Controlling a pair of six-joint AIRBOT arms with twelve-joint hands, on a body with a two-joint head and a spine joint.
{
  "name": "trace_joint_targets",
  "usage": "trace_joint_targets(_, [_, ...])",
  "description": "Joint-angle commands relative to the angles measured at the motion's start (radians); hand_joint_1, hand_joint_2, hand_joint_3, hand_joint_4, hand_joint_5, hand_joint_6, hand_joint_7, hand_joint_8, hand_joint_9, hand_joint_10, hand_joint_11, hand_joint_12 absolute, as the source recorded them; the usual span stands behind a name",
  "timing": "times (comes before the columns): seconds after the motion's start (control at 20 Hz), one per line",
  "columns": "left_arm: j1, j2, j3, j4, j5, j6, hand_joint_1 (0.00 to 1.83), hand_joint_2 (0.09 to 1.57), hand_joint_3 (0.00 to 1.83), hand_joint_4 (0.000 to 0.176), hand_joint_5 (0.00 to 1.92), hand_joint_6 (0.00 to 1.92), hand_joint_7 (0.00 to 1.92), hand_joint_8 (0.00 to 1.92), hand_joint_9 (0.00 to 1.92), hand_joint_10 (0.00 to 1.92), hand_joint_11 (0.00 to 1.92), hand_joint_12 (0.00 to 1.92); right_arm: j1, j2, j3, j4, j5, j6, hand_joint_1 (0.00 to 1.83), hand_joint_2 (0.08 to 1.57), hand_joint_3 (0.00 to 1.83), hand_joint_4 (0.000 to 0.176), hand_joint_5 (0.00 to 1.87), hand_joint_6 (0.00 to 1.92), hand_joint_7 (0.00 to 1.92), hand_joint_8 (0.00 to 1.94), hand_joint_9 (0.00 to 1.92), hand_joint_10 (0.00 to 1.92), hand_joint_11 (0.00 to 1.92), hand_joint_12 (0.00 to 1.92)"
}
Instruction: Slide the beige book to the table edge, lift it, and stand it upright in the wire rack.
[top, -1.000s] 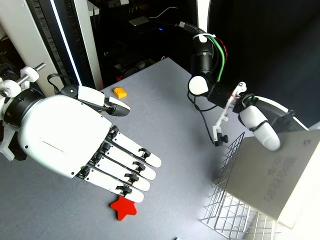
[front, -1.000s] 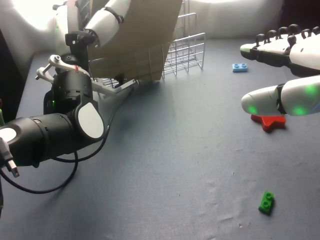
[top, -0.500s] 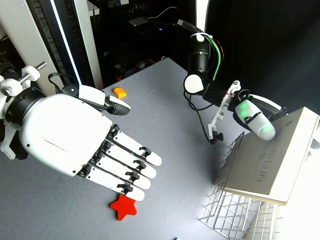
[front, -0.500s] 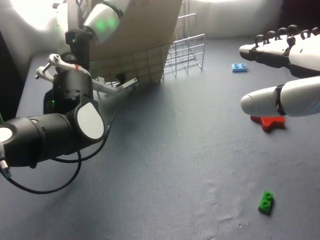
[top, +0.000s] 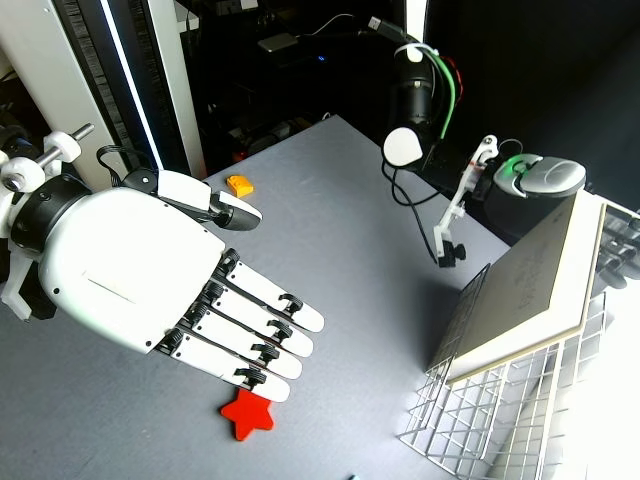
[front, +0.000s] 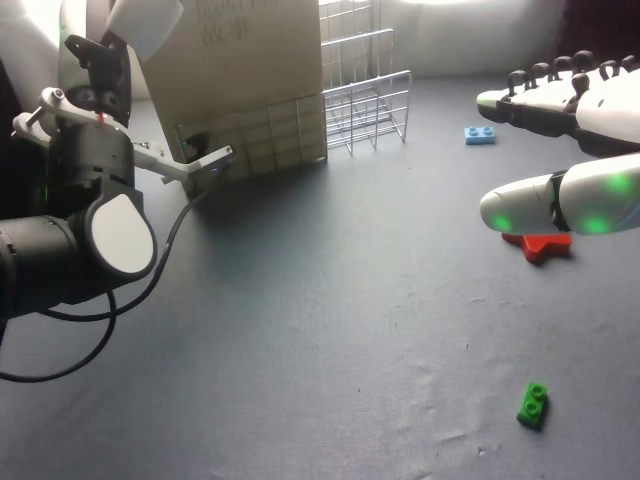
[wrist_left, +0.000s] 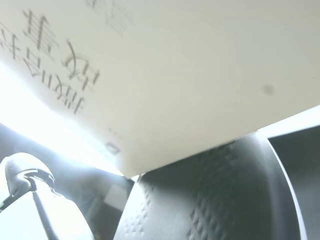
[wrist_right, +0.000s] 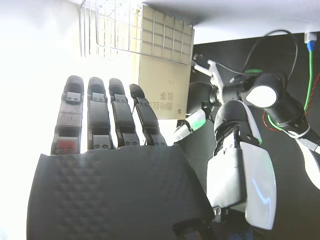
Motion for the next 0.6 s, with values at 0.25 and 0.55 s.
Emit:
trace_joint_targets(0.25, [-0.014, 0.082, -0.071, 0.133, 0.012, 0.052, 0.42, 0.71, 0.0, 0.0, 0.0, 0.0, 0.08, 0.01, 0.12, 0.0, 0.0, 0.48, 0.015, 0.005, -0.004, -0.021, 0.007, 0.004, 0.0, 1.11, 0.0, 0.0, 0.0, 0.0, 0.0, 0.0, 0.0, 0.0, 0.0, 0.0])
trace_joint_targets(0.55, [-0.042, 0.141, -0.082, 0.232, -0.084, 0.085, 0.4, 0.71, 0.0, 0.0, 0.01, 0.0, 0.13, 0.01, 0.16, 0.01, 0.0, 0.54, 0.015, 0.006, -0.008, -0.021, 0.009, 0.001, 0.0, 1.1, 0.0, 0.0, 0.0, 0.0, 0.0, 0.0, 0.0, 0.0, 0.0, 0.0])
